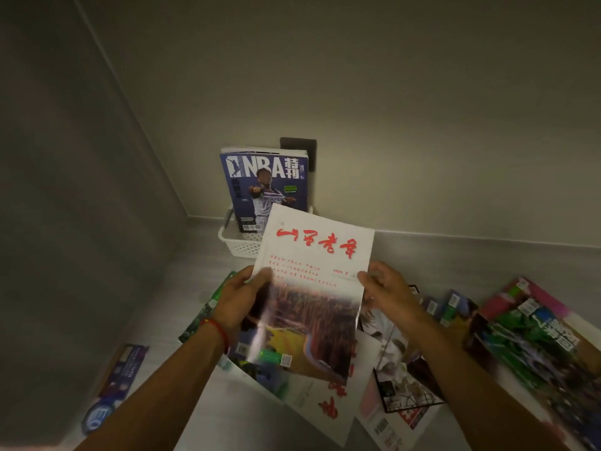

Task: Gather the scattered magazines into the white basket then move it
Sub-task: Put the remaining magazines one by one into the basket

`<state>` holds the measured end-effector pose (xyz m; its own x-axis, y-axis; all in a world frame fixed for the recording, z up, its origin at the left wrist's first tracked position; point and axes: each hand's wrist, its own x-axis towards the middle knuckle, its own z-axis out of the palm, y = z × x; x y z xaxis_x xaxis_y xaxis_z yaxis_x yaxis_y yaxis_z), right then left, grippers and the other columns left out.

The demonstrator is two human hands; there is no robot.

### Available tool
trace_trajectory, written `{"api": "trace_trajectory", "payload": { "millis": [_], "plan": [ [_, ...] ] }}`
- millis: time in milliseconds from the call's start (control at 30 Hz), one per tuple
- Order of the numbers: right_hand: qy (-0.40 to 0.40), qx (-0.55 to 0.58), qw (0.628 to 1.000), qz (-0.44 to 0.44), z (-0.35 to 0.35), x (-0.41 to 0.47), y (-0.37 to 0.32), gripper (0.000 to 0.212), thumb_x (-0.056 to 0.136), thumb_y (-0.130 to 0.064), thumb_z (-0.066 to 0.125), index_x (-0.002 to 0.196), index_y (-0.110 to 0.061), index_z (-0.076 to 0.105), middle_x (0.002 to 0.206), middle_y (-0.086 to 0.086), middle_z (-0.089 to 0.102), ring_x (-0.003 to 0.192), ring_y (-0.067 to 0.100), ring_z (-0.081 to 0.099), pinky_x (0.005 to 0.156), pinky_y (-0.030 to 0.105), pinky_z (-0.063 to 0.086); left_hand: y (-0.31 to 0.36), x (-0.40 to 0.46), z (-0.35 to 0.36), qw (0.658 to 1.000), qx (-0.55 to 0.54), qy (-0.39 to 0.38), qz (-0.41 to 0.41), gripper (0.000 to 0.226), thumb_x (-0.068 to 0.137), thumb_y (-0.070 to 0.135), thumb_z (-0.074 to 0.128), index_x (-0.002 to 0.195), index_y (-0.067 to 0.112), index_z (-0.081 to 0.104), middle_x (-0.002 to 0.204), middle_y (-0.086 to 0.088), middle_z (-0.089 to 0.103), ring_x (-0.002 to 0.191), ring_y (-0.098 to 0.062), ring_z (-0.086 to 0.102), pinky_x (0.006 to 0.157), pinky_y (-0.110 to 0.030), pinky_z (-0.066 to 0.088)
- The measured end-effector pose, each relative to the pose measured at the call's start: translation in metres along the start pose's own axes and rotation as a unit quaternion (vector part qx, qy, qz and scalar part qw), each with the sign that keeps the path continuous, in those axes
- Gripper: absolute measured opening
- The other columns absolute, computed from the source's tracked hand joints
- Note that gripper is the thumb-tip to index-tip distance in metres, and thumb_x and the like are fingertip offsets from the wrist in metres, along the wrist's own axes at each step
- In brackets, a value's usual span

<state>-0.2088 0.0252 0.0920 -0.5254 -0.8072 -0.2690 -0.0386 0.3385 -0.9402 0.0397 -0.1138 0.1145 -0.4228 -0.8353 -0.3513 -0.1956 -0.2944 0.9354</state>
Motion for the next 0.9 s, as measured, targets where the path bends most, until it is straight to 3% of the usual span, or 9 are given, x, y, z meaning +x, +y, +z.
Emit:
{"api": "trace_trajectory", "payload": {
  "millis": [67,133,200,267,367,500,633,800,900],
  "plan": [
    [0.019,-0.067,0.997,-0.046,0.014,0.013,-0.021,0.017,0.096,-0.02,0.06,0.111,-0.012,0.059,0.108,0.01,0.073,0.084,0.023,0.073,0.066,0.042,0.062,0.003,0.009,-0.017,0.999,0.029,0.0,0.039,0.024,0.099,0.039,0.053,0.111,0.023,0.067,0.106,-0.007,0.075,0.095,-0.03,0.07,0.073,-0.037,0.061],
    [0.036,-0.115,0.988,-0.095,0.026,0.028,-0.048,0.014,0.094,-0.017,0.063,0.106,-0.011,0.062,0.105,0.009,0.073,0.088,0.026,0.071,0.074,0.041,0.06,0.012,0.025,-0.034,0.995,0.047,0.008,0.086,0.024,0.101,0.035,0.05,0.118,0.023,0.061,0.117,-0.006,0.071,0.106,-0.028,0.069,0.082,-0.042,0.061],
    [0.064,-0.165,0.973,-0.149,0.038,0.044,-0.079,0.01,0.092,-0.017,0.066,0.099,-0.011,0.064,0.099,0.003,0.072,0.086,0.018,0.07,0.07,0.027,0.056,0.028,0.047,-0.049,0.987,0.075,0.035,0.134,0.02,0.101,0.024,0.054,0.116,0.013,0.06,0.116,-0.012,0.07,0.104,-0.026,0.068,0.089,-0.047,0.059],
    [0.112,-0.195,0.955,-0.195,0.05,0.062,-0.11,0.008,0.09,-0.02,0.068,0.094,-0.014,0.065,0.089,-0.003,0.069,0.076,0.012,0.066,0.061,0.016,0.046,0.05,0.073,-0.065,0.973,0.114,0.074,0.185,0.012,0.097,0.012,0.059,0.104,0.004,0.064,0.104,-0.015,0.072,0.091,-0.021,0.068,0.087,-0.047,0.059],
    [0.161,-0.208,0.935,-0.237,0.068,0.093,-0.148,0.012,0.089,-0.025,0.067,0.094,-0.014,0.067,0.092,-0.003,0.073,0.075,0.012,0.069,0.06,0.018,0.053,0.084,0.115,-0.087,0.944,0.198,0.125,0.234,0.008,0.092,0.01,0.062,0.096,0.007,0.068,0.095,-0.011,0.072,0.086,-0.022,0.067,0.08,-0.042,0.058],
    [0.179,-0.231,0.925,-0.242,0.084,0.134,-0.163,0.02,0.092,-0.03,0.065,0.099,-0.011,0.069,0.114,0.004,0.074,0.091,0.018,0.073,0.075,0.033,0.062,0.105,0.165,-0.102,0.95,0.208,0.12,0.197,0.017,0.089,0.013,0.063,0.104,0.007,0.069,0.101,-0.013,0.074,0.092,-0.029,0.071,0.084,-0.045,0.06],
    [0.181,-0.228,0.928,-0.233,0.093,0.16,-0.144,0.021,0.093,-0.028,0.063,0.094,-0.009,0.071,0.105,0.007,0.076,0.089,0.02,0.072,0.079,0.035,0.062,0.094,0.199,-0.099,0.973,0.14,0.122,0.135,0.009,0.086,0.006,0.066,0.093,0.002,0.068,0.097,-0.02,0.073,0.094,-0.035,0.071,0.089,-0.05,0.058],
    [0.179,-0.23,0.936,-0.197,0.102,0.184,-0.118,0.021,0.094,-0.03,0.062,0.093,-0.011,0.071,0.103,0.005,0.076,0.077,0.011,0.067,0.066,0.013,0.049,0.068,0.225,-0.098,0.986,0.119,0.091,0.071,0.007,0.085,0.004,0.068,0.092,0.005,0.071,0.095,-0.014,0.073,0.087,-0.029,0.069,0.089,-0.052,0.058],
    [0.173,-0.231,0.942,-0.17,0.108,0.197,-0.108,0.021,0.094,-0.03,0.06,0.095,-0.013,0.072,0.105,0.003,0.076,0.077,0.01,0.065,0.066,0.01,0.045,0.057,0.238,-0.095,0.991,0.095,0.088,0.046,0.004,0.086,0.007,0.069,0.09,0.006,0.07,0.098,-0.016,0.073,0.089,-0.028,0.067,0.094,-0.053,0.056]
  ]
}}
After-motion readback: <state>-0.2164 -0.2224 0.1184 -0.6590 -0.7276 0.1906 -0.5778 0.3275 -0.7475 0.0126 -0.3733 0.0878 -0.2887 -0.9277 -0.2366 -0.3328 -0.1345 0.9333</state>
